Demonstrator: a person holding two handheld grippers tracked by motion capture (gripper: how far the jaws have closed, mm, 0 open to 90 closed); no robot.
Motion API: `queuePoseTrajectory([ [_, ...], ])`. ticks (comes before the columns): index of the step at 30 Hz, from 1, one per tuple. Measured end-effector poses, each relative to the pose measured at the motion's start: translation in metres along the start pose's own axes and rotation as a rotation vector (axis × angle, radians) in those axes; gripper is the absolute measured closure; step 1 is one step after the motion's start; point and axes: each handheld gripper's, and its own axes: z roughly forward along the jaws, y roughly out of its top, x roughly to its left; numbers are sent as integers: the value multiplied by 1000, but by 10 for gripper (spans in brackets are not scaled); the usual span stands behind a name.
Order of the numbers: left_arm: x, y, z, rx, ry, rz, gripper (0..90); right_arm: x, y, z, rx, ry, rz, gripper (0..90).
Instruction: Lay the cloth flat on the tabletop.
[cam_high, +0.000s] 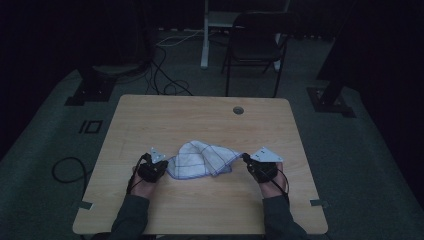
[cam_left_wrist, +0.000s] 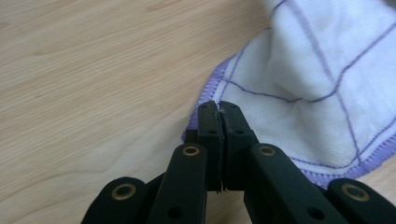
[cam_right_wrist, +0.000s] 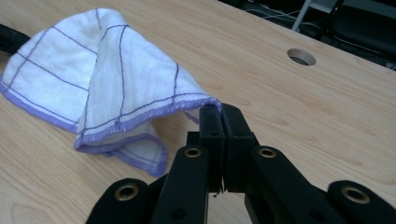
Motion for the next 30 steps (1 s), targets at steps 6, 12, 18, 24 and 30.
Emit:
queuePoseTrajectory([
  [6,13,-2,-2,9,22,-37,889,-6,-1,-4,-7,-18,10,896],
  [12,20,-3,-2,9,33,-54,891,-12,-3,-7,-8,-35,25,896],
  [18,28,-5,-3,17,50,-70,894,-18,-4,-11,-9,-57,32,896],
  [24,33,-6,-4,21,64,-86,895,-21,-5,-13,-11,-67,36,896],
  [30,36,-7,-4,21,79,-99,896,-24,-6,-14,-8,-73,40,897],
])
